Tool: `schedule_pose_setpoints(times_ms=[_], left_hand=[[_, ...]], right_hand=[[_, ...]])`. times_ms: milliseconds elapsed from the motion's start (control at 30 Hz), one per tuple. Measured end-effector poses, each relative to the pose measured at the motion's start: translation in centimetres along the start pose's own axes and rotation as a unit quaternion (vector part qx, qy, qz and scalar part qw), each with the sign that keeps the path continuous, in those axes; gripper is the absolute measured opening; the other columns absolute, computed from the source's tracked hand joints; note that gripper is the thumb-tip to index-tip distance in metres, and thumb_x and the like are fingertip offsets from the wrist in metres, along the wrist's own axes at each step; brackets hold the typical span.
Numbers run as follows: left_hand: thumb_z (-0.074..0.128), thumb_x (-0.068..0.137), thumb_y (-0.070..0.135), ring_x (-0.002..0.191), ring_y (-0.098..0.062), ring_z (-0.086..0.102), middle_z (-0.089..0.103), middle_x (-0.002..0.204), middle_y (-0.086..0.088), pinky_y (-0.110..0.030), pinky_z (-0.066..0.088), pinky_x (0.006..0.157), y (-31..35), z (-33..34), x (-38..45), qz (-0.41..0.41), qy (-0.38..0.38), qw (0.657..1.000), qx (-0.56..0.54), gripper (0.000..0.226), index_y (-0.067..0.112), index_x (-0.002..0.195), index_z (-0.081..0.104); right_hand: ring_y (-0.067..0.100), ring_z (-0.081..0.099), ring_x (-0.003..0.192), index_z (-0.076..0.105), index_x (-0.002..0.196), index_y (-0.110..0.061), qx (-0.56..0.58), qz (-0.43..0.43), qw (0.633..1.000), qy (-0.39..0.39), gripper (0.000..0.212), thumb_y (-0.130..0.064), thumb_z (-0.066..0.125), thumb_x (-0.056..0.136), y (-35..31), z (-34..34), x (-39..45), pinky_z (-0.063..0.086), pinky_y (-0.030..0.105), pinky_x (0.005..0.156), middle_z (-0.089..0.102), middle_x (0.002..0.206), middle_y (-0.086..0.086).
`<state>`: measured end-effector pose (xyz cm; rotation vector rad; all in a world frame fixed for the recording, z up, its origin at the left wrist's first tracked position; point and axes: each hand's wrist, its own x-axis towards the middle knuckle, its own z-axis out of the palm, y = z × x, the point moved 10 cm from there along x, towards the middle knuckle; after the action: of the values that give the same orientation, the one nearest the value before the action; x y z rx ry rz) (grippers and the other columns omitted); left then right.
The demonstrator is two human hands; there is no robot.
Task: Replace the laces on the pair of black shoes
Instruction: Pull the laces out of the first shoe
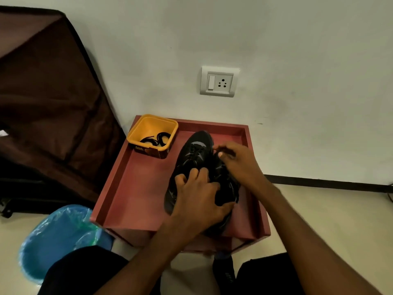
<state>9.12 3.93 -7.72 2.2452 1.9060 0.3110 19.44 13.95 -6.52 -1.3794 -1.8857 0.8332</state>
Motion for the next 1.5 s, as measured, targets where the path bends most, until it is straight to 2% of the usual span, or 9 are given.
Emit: schedule_pose_setpoints(times_ms=[200,400,567,800,933,1100,1267,1400,1500], left_hand=[[0.053,0.081,0.085,0.096,-0.012,0.048,0.060,0.091,0.011,-0.040,0.016,0.089,-0.1,-0.2,-0.3,0.027,-0.041,0.999,0.000,0.062,0.028,0.091,0.077],[0.064,0.089,0.059,0.068,-0.019,0.054,0.059,0.071,0.005,-0.043,0.024,0.107,0.2,-0.8,-1.4,0.013,-0.079,0.995,0.056,0.046,0.023,0.066,0.047],[0.067,0.089,0.047,0.096,-0.026,0.066,0.068,0.099,-0.003,-0.043,0.028,0.108,-2.9,-2.6,-2.1,-0.084,-0.079,0.990,0.077,0.024,0.025,0.094,0.060],[0.063,0.095,0.029,0.109,-0.029,0.061,0.060,0.119,-0.006,-0.038,0.047,0.085,-7.1,-3.2,-4.6,-0.159,-0.089,0.983,0.013,0.031,0.018,0.123,0.056],[0.065,0.090,0.023,0.092,-0.023,0.060,0.059,0.105,-0.002,-0.032,0.047,0.073,-9.3,-3.8,-5.8,-0.181,-0.065,0.981,-0.029,0.027,0.018,0.115,0.055],[0.067,0.089,0.012,0.065,-0.009,0.047,0.050,0.084,0.005,-0.019,0.027,0.049,-10.9,-3.6,-6.0,-0.178,-0.035,0.981,-0.068,0.032,0.014,0.117,0.052],[0.064,0.089,0.010,0.063,-0.011,0.055,0.056,0.079,0.003,-0.026,0.036,0.048,-11.7,-2.8,-5.0,-0.215,0.006,0.966,-0.143,0.042,0.017,0.125,0.045],[0.056,0.093,0.012,0.072,-0.029,0.070,0.067,0.090,-0.003,-0.050,0.061,0.068,-11.3,-1.3,-2.9,-0.237,0.026,0.938,-0.251,0.050,0.025,0.138,0.037],[0.060,0.097,0.017,0.081,-0.027,0.071,0.066,0.100,0.000,-0.047,0.062,0.070,-10.9,-1.9,-1.2,-0.216,0.073,0.931,-0.285,0.056,0.032,0.145,0.035]], right_hand=[[0.017,0.032,0.151,0.056,0.148,-0.020,-0.170,-0.117,0.928,-0.309,0.054,0.003,0.057,0.099,-2.9,9.8,3.9,0.021,0.026,0.119,0.045,0.159,0.003],[0.020,0.032,0.151,0.053,0.150,-0.022,-0.246,-0.124,0.874,-0.399,0.050,-0.010,0.060,0.103,-2.5,11.1,5.8,0.019,0.027,0.117,0.042,0.161,0.004],[0.021,0.042,0.143,0.049,0.152,-0.033,-0.310,-0.104,0.862,-0.387,0.061,-0.018,0.069,0.097,-1.2,10.7,7.1,0.029,0.046,0.122,0.052,0.153,-0.003],[0.022,0.050,0.134,0.050,0.147,-0.035,-0.350,-0.090,0.868,-0.342,0.057,-0.029,0.072,0.094,-1.8,10.3,7.1,0.030,0.044,0.112,0.058,0.143,-0.005],[0.026,0.057,0.125,0.052,0.144,-0.032,-0.324,-0.045,0.888,-0.322,0.058,-0.033,0.077,0.091,-1.2,9.3,5.8,0.045,0.041,0.106,0.062,0.137,0.002],[0.026,0.059,0.113,0.051,0.142,-0.031,-0.333,-0.027,0.896,-0.293,0.060,-0.041,0.077,0.089,0.0,8.2,3.3,0.049,0.039,0.094,0.063,0.131,0.006],[0.029,0.061,0.106,0.047,0.144,-0.025,-0.342,0.011,0.912,-0.228,0.064,-0.049,0.074,0.090,1.0,5.9,0.1,0.053,0.041,0.090,0.060,0.121,0.010],[0.028,0.062,0.093,0.049,0.129,-0.019,-0.302,0.057,0.936,-0.175,0.058,-0.055,0.071,0.089,2.3,4.3,-2.6,0.055,0.039,0.077,0.060,0.111,0.009],[0.026,0.065,0.089,0.052,0.125,-0.020,-0.281,0.068,0.947,-0.136,0.053,-0.054,0.070,0.090,2.5,2.9,-4.2,0.051,0.035,0.072,0.066,0.104,0.005]])
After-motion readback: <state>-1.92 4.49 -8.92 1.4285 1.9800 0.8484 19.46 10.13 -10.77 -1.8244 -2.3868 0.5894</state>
